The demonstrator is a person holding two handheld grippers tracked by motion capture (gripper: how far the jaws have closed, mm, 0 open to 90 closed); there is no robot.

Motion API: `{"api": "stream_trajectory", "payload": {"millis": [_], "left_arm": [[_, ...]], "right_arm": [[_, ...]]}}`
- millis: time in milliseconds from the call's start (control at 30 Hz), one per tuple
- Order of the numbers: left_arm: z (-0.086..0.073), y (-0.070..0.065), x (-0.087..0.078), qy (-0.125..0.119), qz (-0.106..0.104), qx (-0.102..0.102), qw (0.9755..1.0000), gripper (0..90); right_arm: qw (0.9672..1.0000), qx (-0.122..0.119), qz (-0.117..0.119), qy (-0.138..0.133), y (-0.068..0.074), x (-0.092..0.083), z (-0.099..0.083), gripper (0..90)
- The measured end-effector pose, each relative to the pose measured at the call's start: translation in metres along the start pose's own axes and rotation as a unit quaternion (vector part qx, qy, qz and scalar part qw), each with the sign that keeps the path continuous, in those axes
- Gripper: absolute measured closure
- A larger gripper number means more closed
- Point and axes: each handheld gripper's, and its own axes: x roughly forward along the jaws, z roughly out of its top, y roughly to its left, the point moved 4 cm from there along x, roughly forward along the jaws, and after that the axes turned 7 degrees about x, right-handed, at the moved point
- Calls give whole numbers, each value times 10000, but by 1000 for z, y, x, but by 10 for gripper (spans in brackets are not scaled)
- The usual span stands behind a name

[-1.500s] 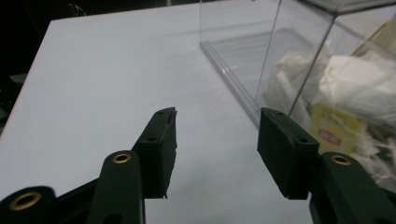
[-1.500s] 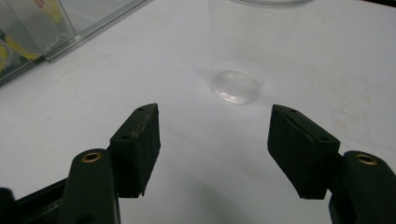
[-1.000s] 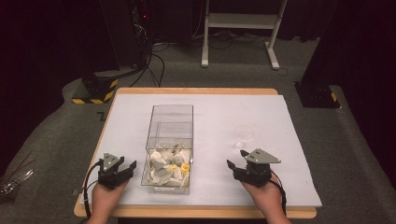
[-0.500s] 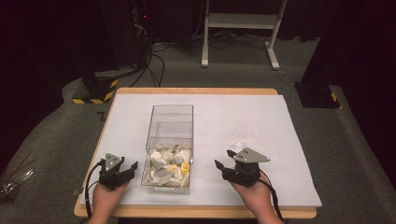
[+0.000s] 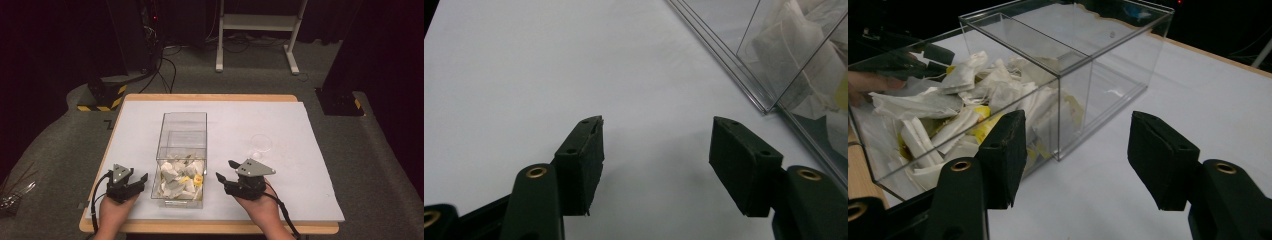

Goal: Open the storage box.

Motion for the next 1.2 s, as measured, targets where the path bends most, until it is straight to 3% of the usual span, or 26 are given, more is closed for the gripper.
{"api": "stream_trajectory", "payload": {"millis": [767,1200], "left_arm": [[0,-1,0,19,-70,59,10000,392],[0,-1,0,30,-99,70,9999,391]], "right_arm": [[9963,-332,771,202,60,30,11,451],[9915,-506,1134,393,93,46,9,575]]}}
